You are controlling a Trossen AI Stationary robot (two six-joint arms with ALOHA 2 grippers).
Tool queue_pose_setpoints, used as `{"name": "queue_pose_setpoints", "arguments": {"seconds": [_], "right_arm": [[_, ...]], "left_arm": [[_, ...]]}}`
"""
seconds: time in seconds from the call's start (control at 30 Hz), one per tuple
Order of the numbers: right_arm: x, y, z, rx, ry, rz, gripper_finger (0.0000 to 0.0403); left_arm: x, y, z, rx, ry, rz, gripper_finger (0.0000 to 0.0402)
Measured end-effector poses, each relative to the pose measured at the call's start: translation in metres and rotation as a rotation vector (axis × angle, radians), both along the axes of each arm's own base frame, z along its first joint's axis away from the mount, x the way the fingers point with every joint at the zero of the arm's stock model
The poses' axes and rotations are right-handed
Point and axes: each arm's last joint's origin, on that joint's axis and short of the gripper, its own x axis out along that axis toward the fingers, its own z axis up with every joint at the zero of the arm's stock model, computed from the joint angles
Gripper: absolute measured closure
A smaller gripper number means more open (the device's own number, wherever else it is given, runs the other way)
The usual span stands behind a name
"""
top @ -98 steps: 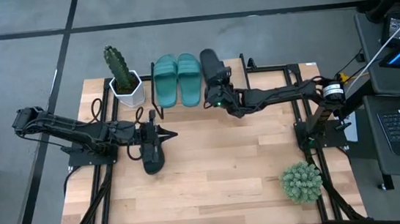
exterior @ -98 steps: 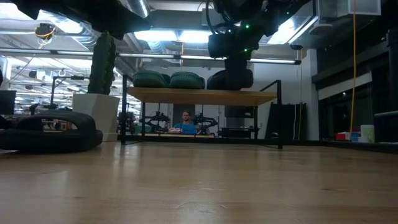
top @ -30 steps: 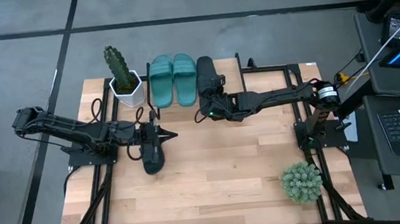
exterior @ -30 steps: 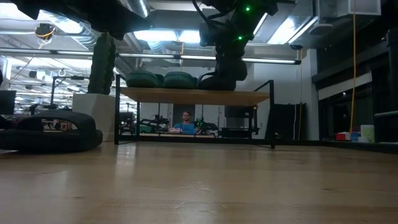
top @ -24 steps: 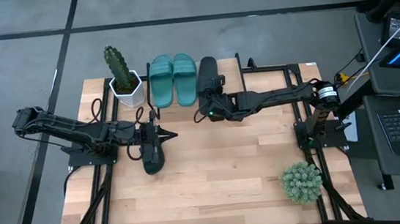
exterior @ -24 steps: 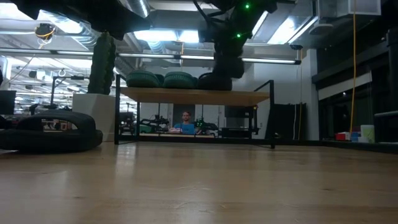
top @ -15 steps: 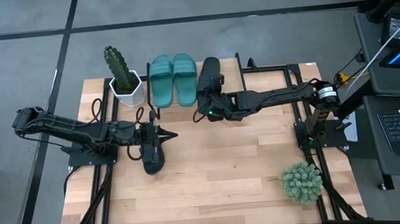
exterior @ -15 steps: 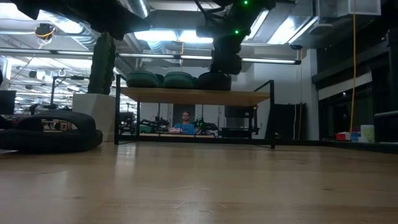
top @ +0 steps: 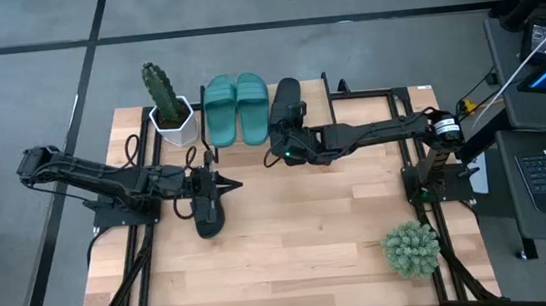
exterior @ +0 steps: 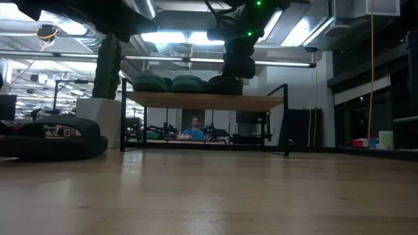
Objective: Pick and place slides into the shelf
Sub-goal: Put the black slipper on the shelf
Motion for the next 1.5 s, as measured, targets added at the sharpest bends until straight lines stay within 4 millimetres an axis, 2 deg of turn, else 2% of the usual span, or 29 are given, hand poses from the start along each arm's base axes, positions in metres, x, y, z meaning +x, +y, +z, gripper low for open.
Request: {"name": "queue_pose_setpoints", "arguments": {"seconds": [0.43, 0.57, 0.7, 0.83, 0.93, 1.1, 1.5], "right_arm": [[0.002, 0.001, 0.007, -0.002, -0.027, 0.002, 0.0288], [0.005, 0.004, 0.026, 0.016, -0.066, 0.028, 0.0288], [0.006, 0.010, 0.054, 0.031, -0.094, 0.050, 0.0288], [-0.001, 0.010, 0.074, 0.069, -0.095, 0.007, 0.0289], [-0.012, -0.001, 0.079, 0.113, -0.059, -0.071, 0.0310], [-0.025, -0.032, 0.075, 0.243, -0.009, -0.147, 0.0391], [-0.049, -0.110, 0.069, 0.518, -0.010, -0.167, 0.0399]], "left_arm": [[0.000, 0.000, 0.000, 0.000, 0.000, 0.000, 0.0398], [0.000, 0.000, 0.000, 0.000, 0.000, 0.000, 0.0398], [0.000, 0.000, 0.000, 0.000, 0.000, 0.000, 0.0398], [0.000, 0.000, 0.000, 0.000, 0.000, 0.000, 0.0398], [0.000, 0.000, 0.000, 0.000, 0.000, 0.000, 0.0398], [0.000, 0.000, 0.000, 0.012, 0.001, -0.002, 0.0398], [0.000, 0.000, 0.000, 0.025, 0.002, -0.005, 0.0398]]}}
